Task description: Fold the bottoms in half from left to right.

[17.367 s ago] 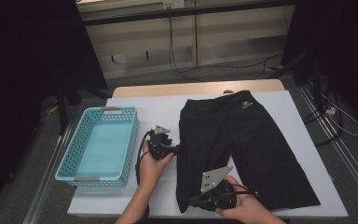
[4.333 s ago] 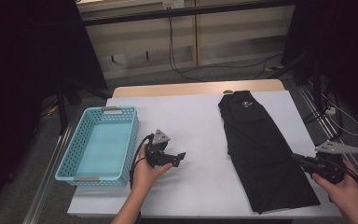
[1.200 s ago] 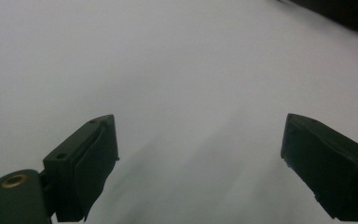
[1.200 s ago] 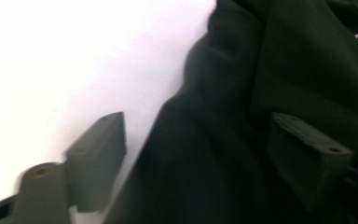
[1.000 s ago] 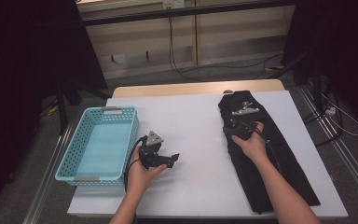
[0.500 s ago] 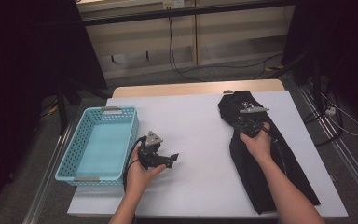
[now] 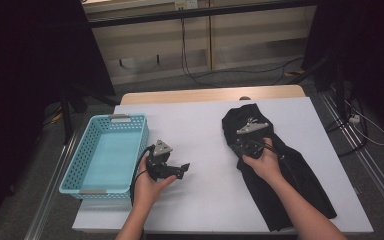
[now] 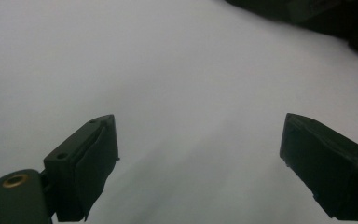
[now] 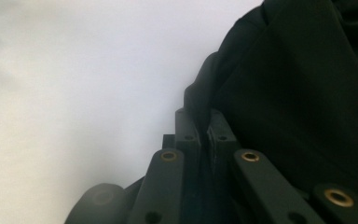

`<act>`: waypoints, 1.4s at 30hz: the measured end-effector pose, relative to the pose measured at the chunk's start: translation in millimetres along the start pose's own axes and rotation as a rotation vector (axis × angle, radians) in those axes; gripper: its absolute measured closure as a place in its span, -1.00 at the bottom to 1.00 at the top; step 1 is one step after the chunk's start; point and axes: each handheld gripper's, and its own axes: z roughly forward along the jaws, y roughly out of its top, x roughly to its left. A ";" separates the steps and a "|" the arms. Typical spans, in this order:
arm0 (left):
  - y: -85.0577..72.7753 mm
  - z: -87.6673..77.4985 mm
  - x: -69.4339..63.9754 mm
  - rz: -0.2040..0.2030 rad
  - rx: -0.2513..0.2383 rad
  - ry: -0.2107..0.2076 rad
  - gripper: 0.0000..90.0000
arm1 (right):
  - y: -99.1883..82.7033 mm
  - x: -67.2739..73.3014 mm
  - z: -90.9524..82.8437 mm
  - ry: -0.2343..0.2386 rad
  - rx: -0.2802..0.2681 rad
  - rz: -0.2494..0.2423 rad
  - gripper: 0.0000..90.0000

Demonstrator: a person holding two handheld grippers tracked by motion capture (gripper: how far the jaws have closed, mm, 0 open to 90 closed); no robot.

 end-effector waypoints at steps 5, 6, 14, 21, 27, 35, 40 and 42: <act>1.1 -1.3 1.5 -0.009 -0.004 0.004 -0.75 | 0.2 30.9 0.1 0.075 0.000 -0.076 0.91; 1.4 -1.5 2.1 -0.009 -0.007 0.008 -0.75 | -0.2 38.1 -0.3 0.092 -0.001 -0.091 0.91; 3.0 -2.6 7.4 -0.032 -0.018 0.020 -0.75 | -7.2 90.3 -4.8 0.261 -0.003 -0.217 0.88; 5.1 0.2 6.3 -0.030 -0.016 0.007 -0.75 | -4.8 83.2 -11.8 0.243 -0.007 -0.168 -0.02; 7.1 2.5 5.8 -0.024 -0.014 0.003 -0.75 | 2.0 59.4 -34.1 0.200 -0.076 -0.111 -0.12; 6.8 1.2 6.4 -0.031 -0.017 0.004 -0.75 | 2.6 55.1 -16.0 0.144 -0.040 -0.175 0.21; 5.2 1.3 7.3 -0.029 -0.010 0.003 -0.75 | 1.3 66.0 3.0 0.150 0.019 -0.216 0.02; 4.6 1.2 7.0 -0.038 -0.012 0.000 -0.75 | 0.3 67.7 7.6 0.142 0.016 -0.235 -0.11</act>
